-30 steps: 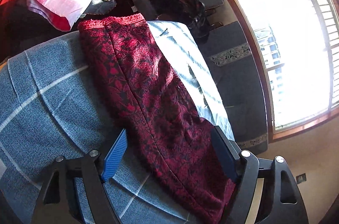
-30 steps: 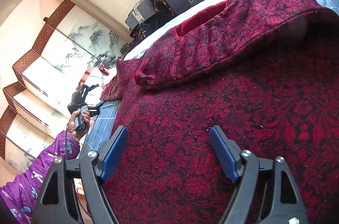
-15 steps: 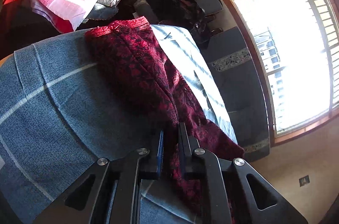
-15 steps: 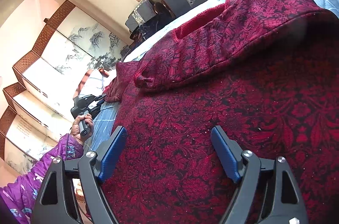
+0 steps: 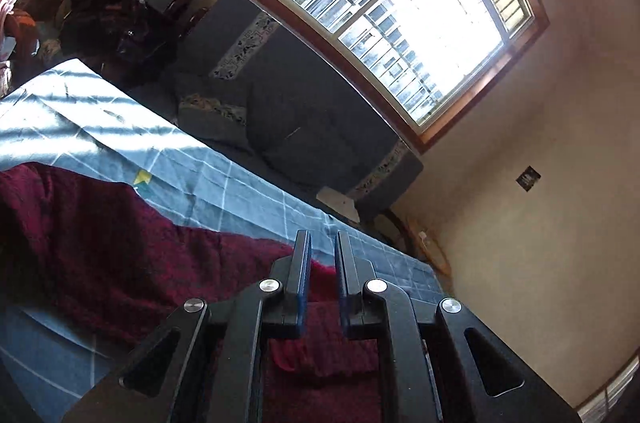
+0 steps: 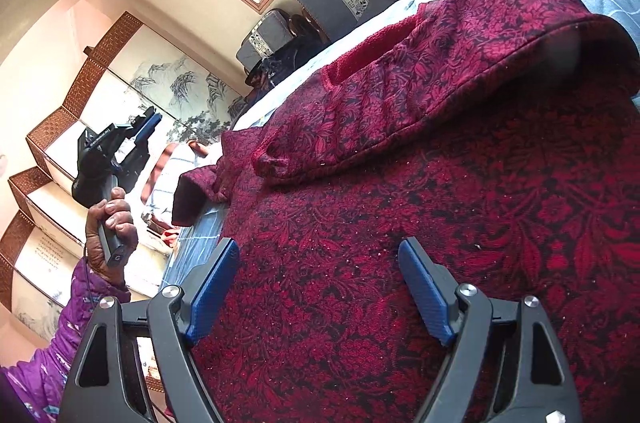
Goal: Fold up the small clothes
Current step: 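Fold the held sleeve across the sweater body and open the left gripper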
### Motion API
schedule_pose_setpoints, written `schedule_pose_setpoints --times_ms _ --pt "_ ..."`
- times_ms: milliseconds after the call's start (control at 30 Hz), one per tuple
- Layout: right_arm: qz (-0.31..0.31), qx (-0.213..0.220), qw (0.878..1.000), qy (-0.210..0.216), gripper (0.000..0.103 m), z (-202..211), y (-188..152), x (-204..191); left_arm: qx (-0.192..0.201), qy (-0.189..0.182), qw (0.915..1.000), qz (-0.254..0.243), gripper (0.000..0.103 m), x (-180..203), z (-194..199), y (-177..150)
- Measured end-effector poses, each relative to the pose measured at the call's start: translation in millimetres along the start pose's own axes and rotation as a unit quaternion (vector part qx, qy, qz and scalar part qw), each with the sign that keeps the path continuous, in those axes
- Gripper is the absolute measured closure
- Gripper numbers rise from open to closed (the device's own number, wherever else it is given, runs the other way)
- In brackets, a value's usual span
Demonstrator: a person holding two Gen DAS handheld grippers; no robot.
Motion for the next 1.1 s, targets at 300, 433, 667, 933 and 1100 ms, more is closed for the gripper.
schedule_pose_setpoints --times_ms 300,433,667,933,1100 --pt "-0.006 0.005 1.0 0.014 0.023 3.7 1.7 3.1 0.028 0.017 0.9882 0.15 0.061 -83.5 47.4 -14.7" --pt "-0.012 0.009 1.0 0.025 0.023 6.2 2.2 4.2 0.066 0.067 0.9756 0.199 0.04 -141.3 88.1 -8.4" --pt "-0.013 0.01 1.0 0.026 0.023 7.7 1.9 4.9 0.145 0.07 0.9229 0.349 0.015 -226.2 126.0 -1.0" --pt "-0.013 0.01 1.0 0.025 0.023 6.8 2.2 4.9 0.174 0.128 0.8891 0.404 0.015 -289.3 116.6 6.5" --pt "-0.013 0.011 1.0 0.026 0.023 6.9 2.1 4.7 0.163 0.198 0.9124 0.319 0.079 -276.5 116.2 35.8"
Point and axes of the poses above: each gripper's, at about its wrist camera, not at the fingertips, and z roughly against the way its jaws point, x to its right, y to its top, the point moved 8 cm from there along -z, roughly the way its jaws point, and after that the axes turned 3 degrees about -y, right-handed, at the moved point
